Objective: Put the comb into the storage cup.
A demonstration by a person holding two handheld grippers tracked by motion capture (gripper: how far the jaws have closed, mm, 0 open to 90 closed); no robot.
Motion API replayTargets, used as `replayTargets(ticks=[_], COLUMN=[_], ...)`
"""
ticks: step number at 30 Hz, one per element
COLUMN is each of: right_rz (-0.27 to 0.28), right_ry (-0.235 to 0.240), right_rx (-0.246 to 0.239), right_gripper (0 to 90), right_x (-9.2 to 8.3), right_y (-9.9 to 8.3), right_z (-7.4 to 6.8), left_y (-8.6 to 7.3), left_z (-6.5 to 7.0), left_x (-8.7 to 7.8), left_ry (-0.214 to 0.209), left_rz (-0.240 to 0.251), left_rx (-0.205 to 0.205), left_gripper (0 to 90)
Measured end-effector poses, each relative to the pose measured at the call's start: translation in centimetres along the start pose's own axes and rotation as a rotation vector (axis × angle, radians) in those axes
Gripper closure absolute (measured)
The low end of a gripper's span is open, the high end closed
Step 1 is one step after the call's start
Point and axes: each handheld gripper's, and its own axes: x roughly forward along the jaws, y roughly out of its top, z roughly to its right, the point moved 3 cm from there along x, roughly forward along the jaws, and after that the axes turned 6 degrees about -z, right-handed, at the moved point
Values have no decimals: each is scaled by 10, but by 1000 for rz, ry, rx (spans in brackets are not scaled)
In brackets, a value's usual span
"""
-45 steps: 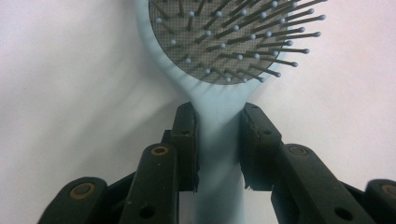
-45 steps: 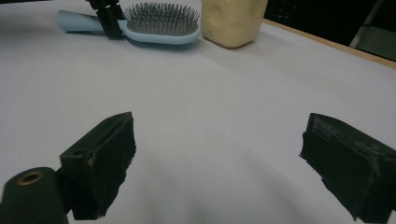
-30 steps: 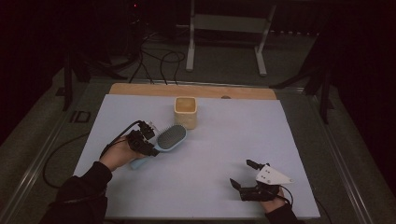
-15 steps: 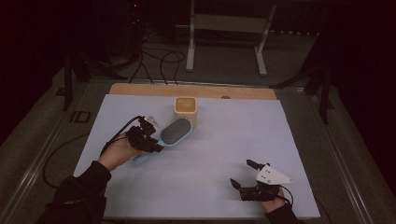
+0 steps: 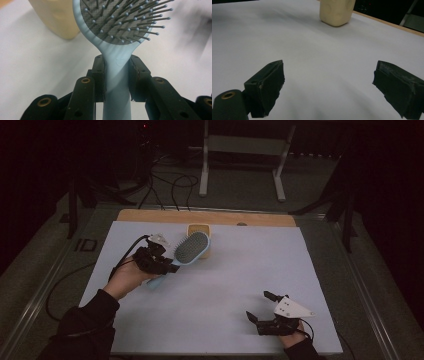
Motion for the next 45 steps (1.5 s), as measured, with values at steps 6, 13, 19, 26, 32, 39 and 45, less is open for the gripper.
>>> replayTargets(ticks=[6,13,19,26,32,39,45], right_rz=[0,1,1,2,1,0,-1], right_ry=[-1,-3,-3,-2,-1,0,-1], right_rx=[-2,-2,-3,-8,-8,-12,-10], right_gripper=[94,94,94,94,94,94,94], right_x=[0,0,0,0,0,0,0], right_y=[0,0,0,0,0,0,0], right_z=[0,0,0,0,0,0,0], left_y=[10,20,29,37,43,50,58], left_z=[0,-1,-2,-5,-11,-17,-20], left_x=[-10,-16,-21,-23,-26,-21,-19], left_ry=[29,59,89,125,156,161,155], left_rz=[64,118,175,254,317,364,422], left_rx=[-14,-37,-61,-97,-140,-122,-136], left_gripper=[701,701,701,700,701,700,700])
